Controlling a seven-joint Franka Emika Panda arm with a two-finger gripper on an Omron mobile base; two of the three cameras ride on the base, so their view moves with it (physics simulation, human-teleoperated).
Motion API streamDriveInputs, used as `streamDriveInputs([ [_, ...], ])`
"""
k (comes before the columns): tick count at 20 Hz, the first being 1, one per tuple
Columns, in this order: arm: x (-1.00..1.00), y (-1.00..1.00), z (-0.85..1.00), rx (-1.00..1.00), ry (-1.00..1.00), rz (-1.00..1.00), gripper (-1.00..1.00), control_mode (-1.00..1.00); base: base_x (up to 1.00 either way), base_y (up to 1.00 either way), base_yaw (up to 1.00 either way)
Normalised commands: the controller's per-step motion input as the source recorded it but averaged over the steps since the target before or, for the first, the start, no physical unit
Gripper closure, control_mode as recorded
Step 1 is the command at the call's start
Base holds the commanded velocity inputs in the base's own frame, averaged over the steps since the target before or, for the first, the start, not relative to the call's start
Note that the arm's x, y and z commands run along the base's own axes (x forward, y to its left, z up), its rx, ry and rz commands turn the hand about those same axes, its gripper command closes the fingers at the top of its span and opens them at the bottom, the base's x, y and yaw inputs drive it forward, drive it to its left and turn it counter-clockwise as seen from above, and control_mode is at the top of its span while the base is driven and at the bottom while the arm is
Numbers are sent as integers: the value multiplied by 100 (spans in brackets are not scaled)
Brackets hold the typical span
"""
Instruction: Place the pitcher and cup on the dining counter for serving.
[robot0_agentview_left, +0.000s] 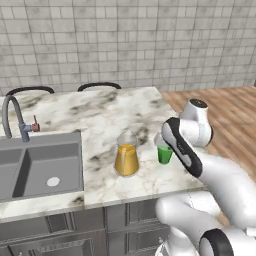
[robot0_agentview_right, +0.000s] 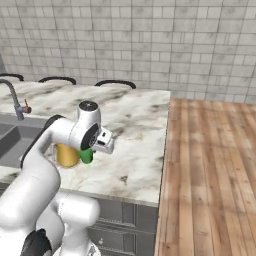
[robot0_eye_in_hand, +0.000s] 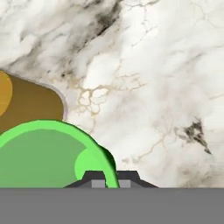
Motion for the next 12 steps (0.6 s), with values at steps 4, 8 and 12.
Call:
streamDriveInputs([
  [4, -46, -31, 24, -1, -11, 7, 100, 100, -49, -50, 8],
  [8, 0, 0, 0, 0, 0, 0, 100, 100, -97, -100, 14],
  [12, 0, 0, 0, 0, 0, 0, 100, 100, -40, -100, 10],
])
